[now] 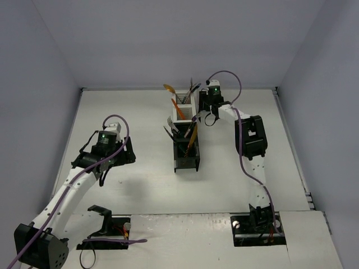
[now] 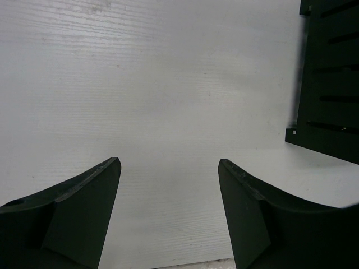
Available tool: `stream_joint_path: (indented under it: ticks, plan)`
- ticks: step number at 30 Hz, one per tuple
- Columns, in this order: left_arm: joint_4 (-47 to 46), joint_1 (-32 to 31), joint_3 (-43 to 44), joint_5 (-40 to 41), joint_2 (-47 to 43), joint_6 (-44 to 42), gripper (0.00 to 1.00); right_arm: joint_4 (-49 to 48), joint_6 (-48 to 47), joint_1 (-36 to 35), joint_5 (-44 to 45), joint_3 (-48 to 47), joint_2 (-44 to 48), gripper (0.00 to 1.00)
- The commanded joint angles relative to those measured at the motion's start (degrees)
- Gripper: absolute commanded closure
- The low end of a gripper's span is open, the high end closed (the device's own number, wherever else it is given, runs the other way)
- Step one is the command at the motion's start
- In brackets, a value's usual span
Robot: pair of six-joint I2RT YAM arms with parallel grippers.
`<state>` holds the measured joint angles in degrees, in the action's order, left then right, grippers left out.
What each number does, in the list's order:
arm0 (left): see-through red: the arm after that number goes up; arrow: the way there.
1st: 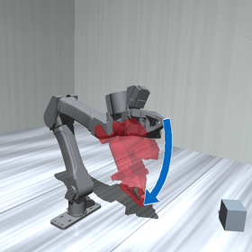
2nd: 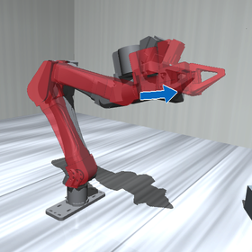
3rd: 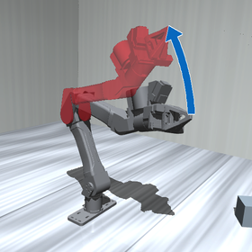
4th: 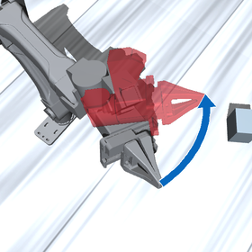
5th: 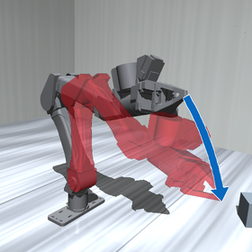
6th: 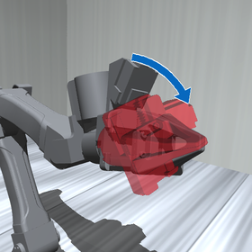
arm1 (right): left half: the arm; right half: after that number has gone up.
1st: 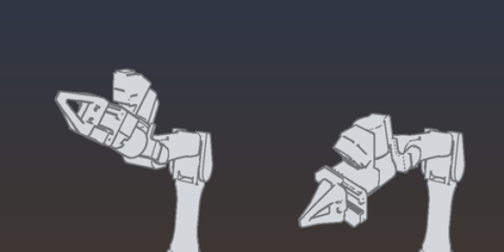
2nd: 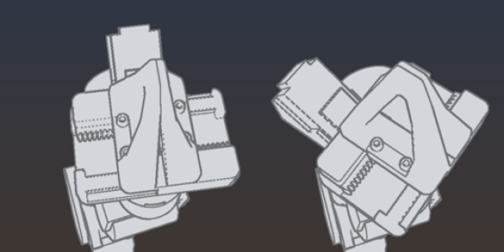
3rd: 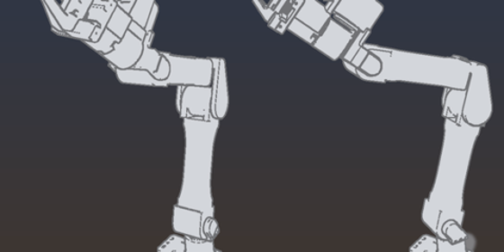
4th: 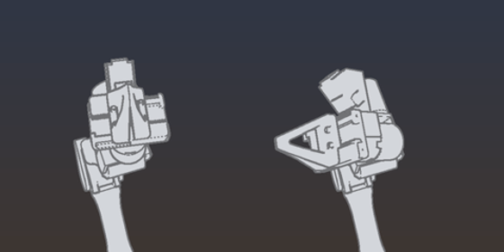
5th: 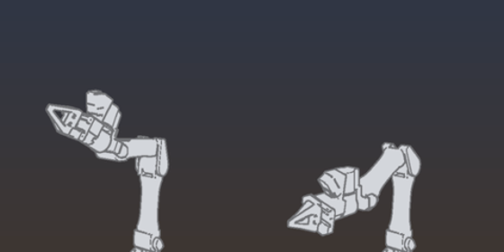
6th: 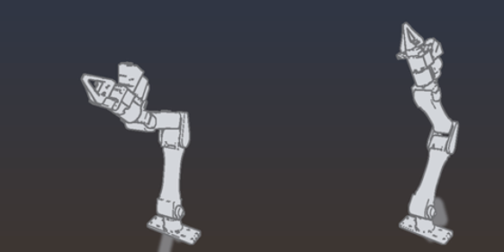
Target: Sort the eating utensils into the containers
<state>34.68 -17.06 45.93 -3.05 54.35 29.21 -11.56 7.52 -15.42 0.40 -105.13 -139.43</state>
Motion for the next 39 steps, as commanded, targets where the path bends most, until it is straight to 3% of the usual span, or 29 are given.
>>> stream_joint_path:
  ticks: [1, 9, 18, 25, 39]
  plan:
    - [-0.66, 0.52, 0.47, 0.32, 0.40, 0.43, 0.33, 4.54, 1.00, 0.75, 4.96, 5.59, 3.41, 0.41]
    - [-0.49, 0.54, 0.15, 0.39, -0.93, -0.12, 0.33, 4.35, 4.05, 2.52, 2.45, 14.27, 9.49, 0.41]
    - [-0.31, 0.62, 1.09, 0.14, -2.15, -0.47, 0.33, 1.43, 2.85, 3.55, -12.78, 11.78, 11.98, 0.42]
    - [0.37, 0.71, 2.09, -0.83, -2.46, -0.32, 0.33, -1.52, 0.91, 2.99, -15.69, 2.85, 6.92, 0.40]
    - [3.23, 0.78, 2.76, -1.26, -4.54, 0.85, 0.33, -4.34, 2.52, 2.50, -10.89, -8.99, -4.28, 0.12]
